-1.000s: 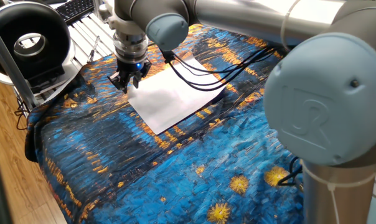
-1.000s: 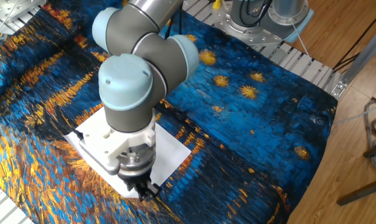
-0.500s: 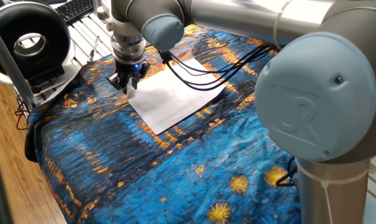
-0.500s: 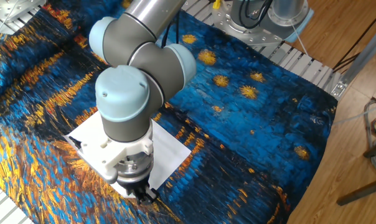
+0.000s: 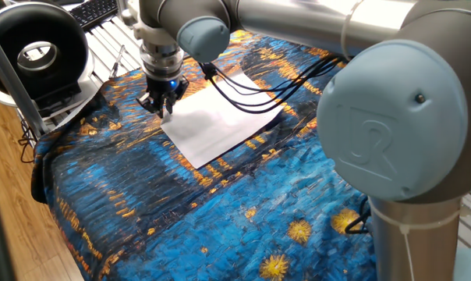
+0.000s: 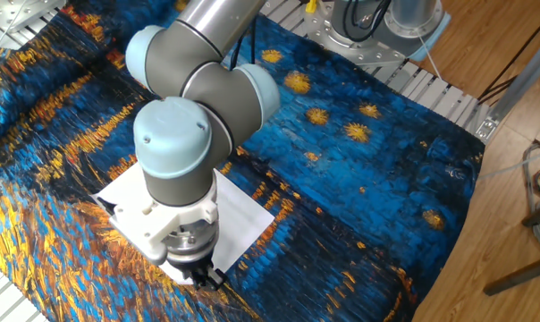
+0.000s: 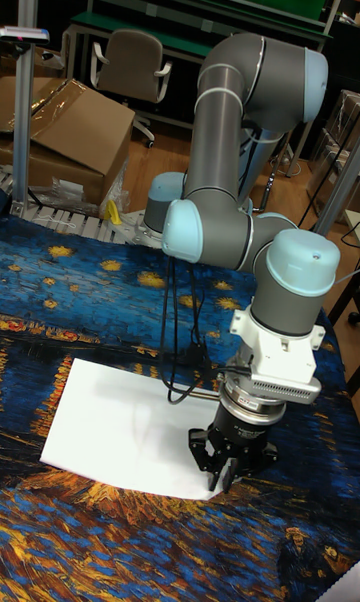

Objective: Flip over and spread out the paper that is laid flat on the table

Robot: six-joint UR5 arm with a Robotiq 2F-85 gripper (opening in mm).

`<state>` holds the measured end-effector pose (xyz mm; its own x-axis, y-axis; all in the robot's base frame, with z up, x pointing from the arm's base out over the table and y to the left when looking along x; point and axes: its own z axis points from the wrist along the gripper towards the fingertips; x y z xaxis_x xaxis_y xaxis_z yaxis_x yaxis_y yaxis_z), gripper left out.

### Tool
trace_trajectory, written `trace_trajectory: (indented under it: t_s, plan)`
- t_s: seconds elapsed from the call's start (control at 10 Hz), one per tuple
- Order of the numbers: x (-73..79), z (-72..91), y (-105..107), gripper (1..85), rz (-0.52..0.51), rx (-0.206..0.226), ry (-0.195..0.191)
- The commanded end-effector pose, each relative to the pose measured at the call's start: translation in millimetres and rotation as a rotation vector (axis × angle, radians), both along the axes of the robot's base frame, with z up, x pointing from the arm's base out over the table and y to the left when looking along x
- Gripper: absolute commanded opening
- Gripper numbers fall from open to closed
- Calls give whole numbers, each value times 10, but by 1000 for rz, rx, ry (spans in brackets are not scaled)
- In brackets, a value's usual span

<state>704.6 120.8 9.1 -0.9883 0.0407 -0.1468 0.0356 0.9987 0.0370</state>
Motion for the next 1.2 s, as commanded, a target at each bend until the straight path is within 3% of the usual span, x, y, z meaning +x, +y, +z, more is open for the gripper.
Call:
trace_trajectory:
  t_s: [0.0, 0.4, 0.6, 0.9, 1.1]
  plan:
    - [-9, 19, -53, 200, -21, -6, 11]
    - [-31, 64, -112, 10, -49, -27, 29]
    - [-36, 88, -99, 10, -59, -23, 36]
    - [-221, 186, -221, 10, -63, -61, 128]
    - [-341, 271, -277, 10, -61, -56, 174]
